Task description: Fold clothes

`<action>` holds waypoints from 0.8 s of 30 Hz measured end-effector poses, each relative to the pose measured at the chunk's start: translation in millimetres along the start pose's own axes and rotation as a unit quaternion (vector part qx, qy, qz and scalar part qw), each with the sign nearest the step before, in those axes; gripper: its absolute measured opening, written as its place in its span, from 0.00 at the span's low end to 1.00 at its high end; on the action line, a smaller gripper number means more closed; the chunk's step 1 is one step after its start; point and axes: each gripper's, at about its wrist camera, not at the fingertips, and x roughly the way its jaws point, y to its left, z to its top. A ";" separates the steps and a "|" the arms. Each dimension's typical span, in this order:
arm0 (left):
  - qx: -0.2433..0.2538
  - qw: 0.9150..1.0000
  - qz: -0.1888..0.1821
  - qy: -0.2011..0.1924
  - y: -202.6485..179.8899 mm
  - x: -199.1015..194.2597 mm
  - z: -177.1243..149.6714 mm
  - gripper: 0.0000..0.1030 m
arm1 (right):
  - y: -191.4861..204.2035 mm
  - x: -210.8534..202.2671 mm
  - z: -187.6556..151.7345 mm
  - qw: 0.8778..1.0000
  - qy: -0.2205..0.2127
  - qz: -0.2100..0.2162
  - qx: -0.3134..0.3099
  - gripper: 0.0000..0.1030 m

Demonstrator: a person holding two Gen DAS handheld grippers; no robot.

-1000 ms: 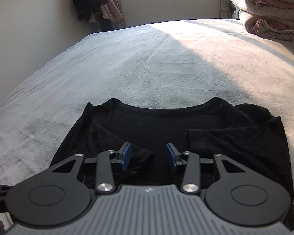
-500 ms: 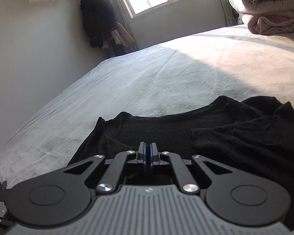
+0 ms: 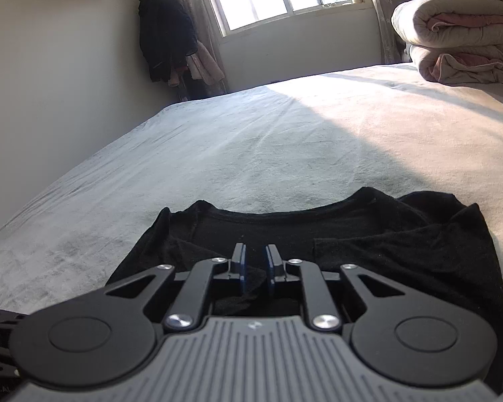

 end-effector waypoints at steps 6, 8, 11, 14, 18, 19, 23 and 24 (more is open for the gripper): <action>-0.051 0.998 0.047 -0.001 26.0 -3.8 0.3 0.17 | 11.1 -2.6 -0.6 1.000 0.002 0.023 -0.021 0.43; -0.061 0.997 0.050 0.009 30.6 1.8 -2.0 0.17 | 17.4 2.6 -4.9 0.999 0.013 0.019 -0.036 0.43; -0.072 0.996 0.044 0.006 35.9 3.7 -3.6 0.18 | 25.2 12.2 -14.1 0.998 0.034 0.003 -0.061 0.43; -0.093 0.995 0.032 0.005 43.8 1.2 -3.4 0.18 | 26.5 16.2 -18.1 0.997 0.044 -0.008 -0.066 0.43; -0.154 0.988 0.019 -0.012 63.6 -20.8 1.3 0.18 | 26.0 14.2 -15.7 0.997 0.043 -0.019 -0.058 0.43; -0.169 0.985 0.015 -0.025 68.6 -28.3 2.0 0.18 | 26.3 11.1 -12.9 0.997 0.045 -0.025 -0.053 0.43; -0.202 0.977 -0.033 -0.056 79.6 -47.4 2.6 0.14 | 24.9 -8.0 -2.0 0.998 0.039 -0.024 -0.030 0.43; -0.196 0.978 -0.038 -0.051 76.9 -45.6 2.5 0.11 | 23.2 -15.3 -0.2 0.998 0.043 -0.026 -0.022 0.43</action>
